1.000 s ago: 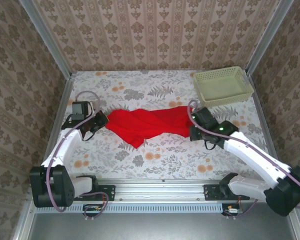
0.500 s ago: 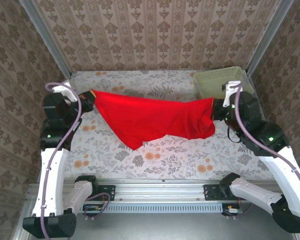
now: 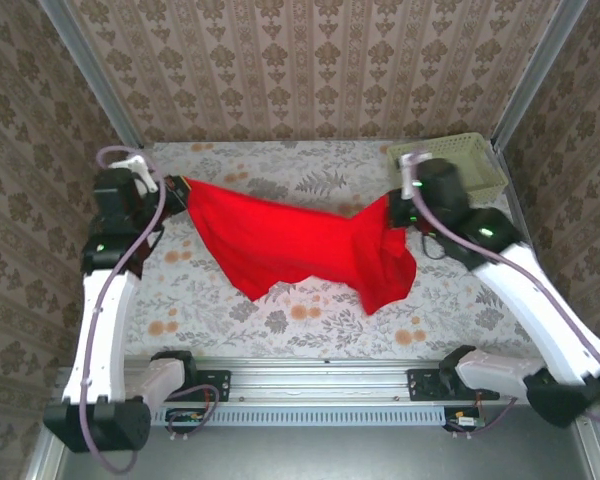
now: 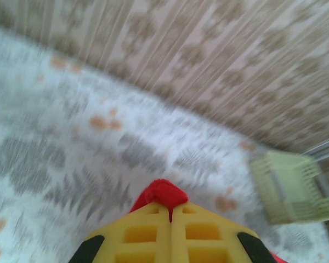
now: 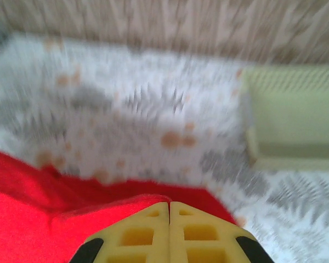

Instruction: Fold the inside-out t-shirt

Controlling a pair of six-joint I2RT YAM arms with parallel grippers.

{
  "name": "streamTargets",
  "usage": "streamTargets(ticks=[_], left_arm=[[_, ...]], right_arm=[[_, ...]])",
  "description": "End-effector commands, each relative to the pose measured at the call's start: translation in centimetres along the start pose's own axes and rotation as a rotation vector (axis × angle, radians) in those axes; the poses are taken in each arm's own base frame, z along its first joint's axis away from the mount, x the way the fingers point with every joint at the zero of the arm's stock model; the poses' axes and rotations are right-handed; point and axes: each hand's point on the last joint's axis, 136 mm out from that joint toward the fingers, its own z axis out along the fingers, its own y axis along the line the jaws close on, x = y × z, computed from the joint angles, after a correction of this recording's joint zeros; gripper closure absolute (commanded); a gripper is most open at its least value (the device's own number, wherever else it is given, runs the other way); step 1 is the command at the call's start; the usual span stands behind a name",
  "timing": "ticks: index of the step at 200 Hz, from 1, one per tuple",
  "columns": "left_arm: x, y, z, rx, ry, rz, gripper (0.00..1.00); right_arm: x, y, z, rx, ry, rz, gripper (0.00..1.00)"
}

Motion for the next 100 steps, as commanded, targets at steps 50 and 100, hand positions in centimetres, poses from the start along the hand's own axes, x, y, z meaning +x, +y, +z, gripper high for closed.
streamTargets(ticks=[50,100], left_arm=[[9.5,8.4,4.4,-0.209,0.212,-0.126,1.00],[10.4,9.4,4.6,-0.225,0.217,-0.130,1.00]], right_arm=[[9.2,10.6,14.9,-0.157,0.413,-0.214,1.00],[6.0,10.3,20.0,-0.045,0.373,-0.264,0.93]])
